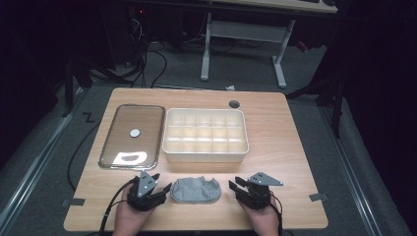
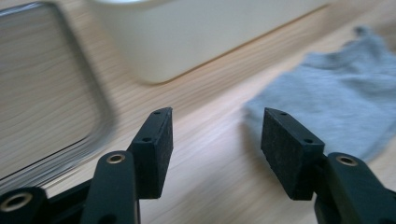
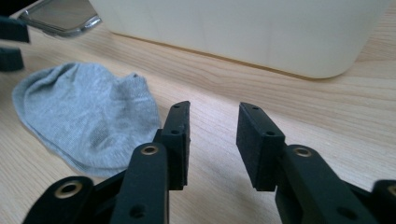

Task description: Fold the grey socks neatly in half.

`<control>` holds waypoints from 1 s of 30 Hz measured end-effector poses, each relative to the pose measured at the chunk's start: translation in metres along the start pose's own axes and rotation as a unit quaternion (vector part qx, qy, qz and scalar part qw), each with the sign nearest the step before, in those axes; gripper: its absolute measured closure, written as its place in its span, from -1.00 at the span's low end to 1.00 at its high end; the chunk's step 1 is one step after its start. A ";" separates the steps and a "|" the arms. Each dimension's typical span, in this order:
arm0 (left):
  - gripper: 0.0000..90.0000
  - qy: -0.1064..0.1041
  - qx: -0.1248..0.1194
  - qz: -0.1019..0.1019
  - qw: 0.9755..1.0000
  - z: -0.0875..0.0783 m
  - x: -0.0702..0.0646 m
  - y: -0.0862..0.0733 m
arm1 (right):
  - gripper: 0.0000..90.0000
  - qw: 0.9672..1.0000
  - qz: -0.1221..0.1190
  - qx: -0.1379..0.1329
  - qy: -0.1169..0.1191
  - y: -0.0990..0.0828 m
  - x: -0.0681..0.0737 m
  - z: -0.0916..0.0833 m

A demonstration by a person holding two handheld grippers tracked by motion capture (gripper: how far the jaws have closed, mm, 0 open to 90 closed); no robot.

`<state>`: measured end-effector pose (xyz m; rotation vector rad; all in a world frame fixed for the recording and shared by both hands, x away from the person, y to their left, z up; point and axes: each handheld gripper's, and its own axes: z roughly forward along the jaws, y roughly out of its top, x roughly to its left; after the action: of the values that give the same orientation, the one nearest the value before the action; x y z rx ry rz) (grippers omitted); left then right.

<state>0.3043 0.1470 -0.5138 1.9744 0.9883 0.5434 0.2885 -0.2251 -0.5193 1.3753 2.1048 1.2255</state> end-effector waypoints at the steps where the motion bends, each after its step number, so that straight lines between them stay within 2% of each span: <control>1: -0.01 0.000 0.000 0.000 1.000 0.000 0.000 0.000 | 0.42 1.000 0.000 0.000 0.000 0.000 0.000 0.000; 2: -0.01 0.004 -0.002 -0.012 1.000 -0.002 0.007 -0.002 | 0.39 1.000 -0.006 0.001 -0.007 -0.001 0.001 0.000; 4: -0.01 0.015 0.007 -0.021 1.000 -0.003 0.017 -0.005 | 0.34 1.000 -0.012 0.001 -0.009 -0.003 0.003 -0.001; 7: -0.01 0.025 0.013 -0.019 0.999 -0.002 0.024 -0.008 | 0.31 1.000 -0.022 0.004 -0.005 -0.004 0.004 -0.003; 9: 0.00 0.021 0.016 -0.031 0.999 -0.001 0.026 -0.010 | 0.28 1.000 -0.017 0.001 0.001 -0.004 0.003 -0.004; 13: 0.02 0.008 0.022 -0.033 0.999 -0.001 0.024 -0.012 | 0.24 1.000 -0.017 0.004 0.001 -0.004 0.002 -0.004; 17: 0.04 -0.004 0.013 -0.030 0.999 -0.003 0.019 -0.011 | 0.30 1.000 -0.012 0.001 0.011 0.001 0.000 -0.003; 21: 0.04 -0.010 0.014 -0.018 1.000 0.001 0.014 -0.009 | 0.24 1.000 -0.020 -0.006 0.006 0.001 0.002 -0.006; 23: 0.07 -0.020 0.017 -0.017 1.000 0.002 0.012 -0.009 | 0.23 1.000 -0.028 -0.005 -0.001 -0.002 0.003 -0.007; 25: 0.09 -0.022 0.017 -0.013 1.000 0.003 0.011 -0.009 | 0.23 1.000 -0.030 -0.003 -0.005 -0.004 0.005 -0.009; 28: 0.09 -0.019 0.018 -0.008 1.000 0.002 0.010 -0.009 | 0.25 0.999 -0.046 -0.003 -0.015 -0.006 0.007 -0.008; 30: 0.07 -0.018 0.014 -0.010 1.000 -0.001 0.011 -0.008 | 0.23 0.999 -0.048 0.007 -0.014 -0.007 0.008 -0.003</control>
<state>0.3069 0.1587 -0.5201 1.9900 0.9977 0.4824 0.2790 -0.2209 -0.5221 1.2741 2.1375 1.1480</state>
